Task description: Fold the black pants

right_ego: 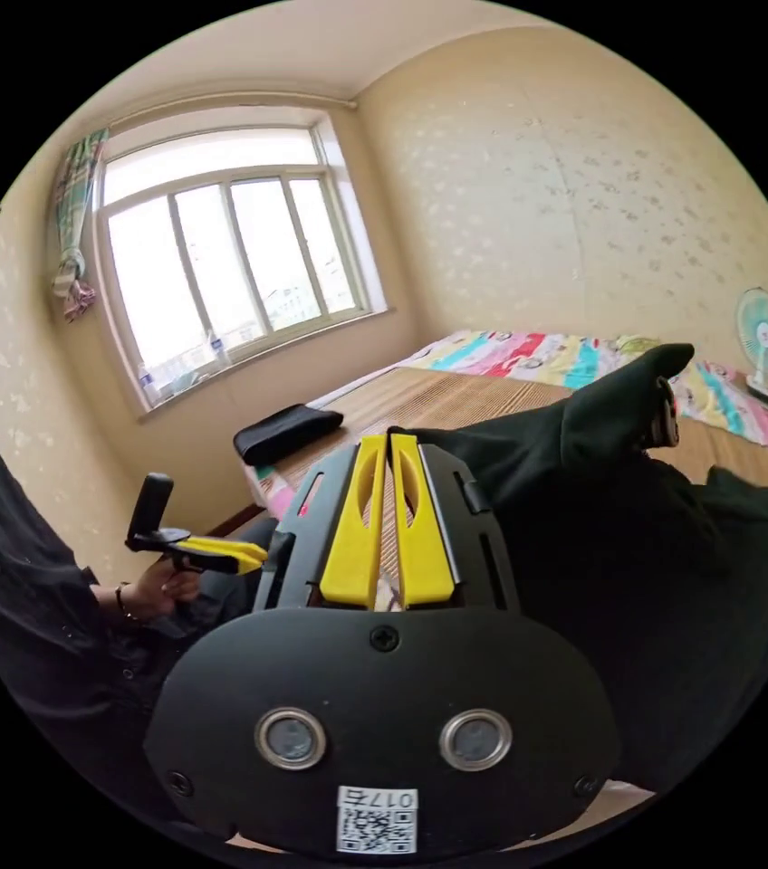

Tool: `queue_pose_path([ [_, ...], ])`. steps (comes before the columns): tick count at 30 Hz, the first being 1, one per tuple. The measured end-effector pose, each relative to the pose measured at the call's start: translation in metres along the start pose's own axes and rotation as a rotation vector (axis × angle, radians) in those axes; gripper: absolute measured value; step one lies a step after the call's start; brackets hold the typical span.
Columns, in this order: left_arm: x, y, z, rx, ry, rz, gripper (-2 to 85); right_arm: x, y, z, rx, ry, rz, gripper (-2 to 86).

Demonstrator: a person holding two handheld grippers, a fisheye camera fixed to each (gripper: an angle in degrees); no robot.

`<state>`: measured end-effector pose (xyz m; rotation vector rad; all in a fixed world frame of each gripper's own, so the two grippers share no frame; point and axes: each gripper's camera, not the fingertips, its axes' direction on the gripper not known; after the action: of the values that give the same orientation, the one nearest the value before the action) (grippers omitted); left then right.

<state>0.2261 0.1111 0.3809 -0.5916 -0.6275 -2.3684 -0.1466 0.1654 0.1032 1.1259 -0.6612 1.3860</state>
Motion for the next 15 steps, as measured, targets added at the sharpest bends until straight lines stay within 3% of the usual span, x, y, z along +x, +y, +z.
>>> queue_pose_path([
  [3,-0.012,-0.006,0.000,-0.004,0.020,-0.036,8.6,0.002,0.043,0.055,-0.166,-0.117,0.088,2.6],
  [7,-0.009,-0.008,-0.005,-0.013,-0.041,0.000,8.6,0.027,0.055,0.052,-0.155,-0.056,0.196,4.5],
  [11,-0.016,-0.008,0.009,-0.056,-0.024,-0.017,8.7,0.071,0.026,0.034,-0.127,0.253,0.228,8.0],
  [13,-0.017,-0.011,0.018,-0.068,0.012,-0.028,8.8,0.094,0.018,0.050,-0.231,0.354,0.229,8.9],
  [15,-0.014,-0.017,0.026,-0.080,0.024,-0.026,9.1,0.120,0.022,0.091,-0.494,0.314,0.227,7.6],
])
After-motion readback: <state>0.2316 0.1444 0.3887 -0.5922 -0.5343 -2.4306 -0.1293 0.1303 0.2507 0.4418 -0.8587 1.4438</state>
